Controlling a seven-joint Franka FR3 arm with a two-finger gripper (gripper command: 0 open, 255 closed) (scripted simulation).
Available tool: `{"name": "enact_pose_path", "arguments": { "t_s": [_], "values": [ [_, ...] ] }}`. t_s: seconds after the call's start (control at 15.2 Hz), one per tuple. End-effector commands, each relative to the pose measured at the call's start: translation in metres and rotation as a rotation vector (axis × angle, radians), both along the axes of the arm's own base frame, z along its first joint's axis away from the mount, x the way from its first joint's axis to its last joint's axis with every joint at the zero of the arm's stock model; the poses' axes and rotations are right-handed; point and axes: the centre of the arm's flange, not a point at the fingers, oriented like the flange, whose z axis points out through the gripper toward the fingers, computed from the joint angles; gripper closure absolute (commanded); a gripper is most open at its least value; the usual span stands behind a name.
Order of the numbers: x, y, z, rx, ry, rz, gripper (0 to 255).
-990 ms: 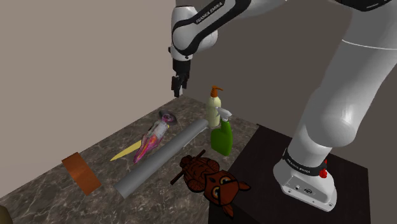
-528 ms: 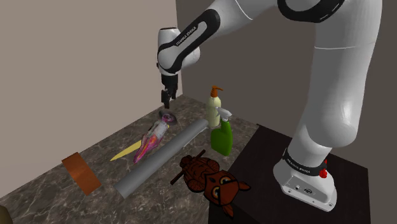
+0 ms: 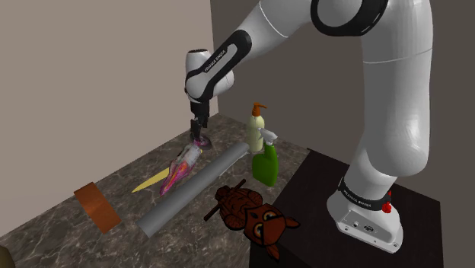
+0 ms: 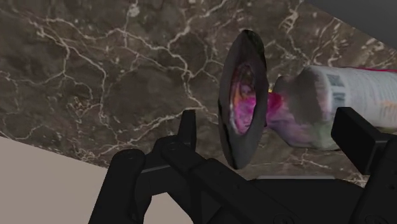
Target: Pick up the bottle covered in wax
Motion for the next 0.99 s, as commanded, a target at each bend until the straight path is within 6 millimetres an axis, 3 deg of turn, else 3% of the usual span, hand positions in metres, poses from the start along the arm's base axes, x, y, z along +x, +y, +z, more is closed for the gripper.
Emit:
{"name": "enact_pose_path", "arguments": {
  "t_s": [0.0, 0.13, 0.2, 0.79, 0.92],
  "values": [
    [0.0, 0.001, -0.008, 0.0, 0.0, 0.0, 0],
    [0.0, 0.001, -0.008, 0.0, 0.0, 0.0, 0],
    [0.0, 0.001, -0.008, 0.0, 0.0, 0.0, 255],
    [0.0, 0.001, -0.008, 0.0, 0.0, 0.0, 255],
    [0.0, 0.001, 0.002, 0.0, 0.0, 0.0, 255]
  ]
}}
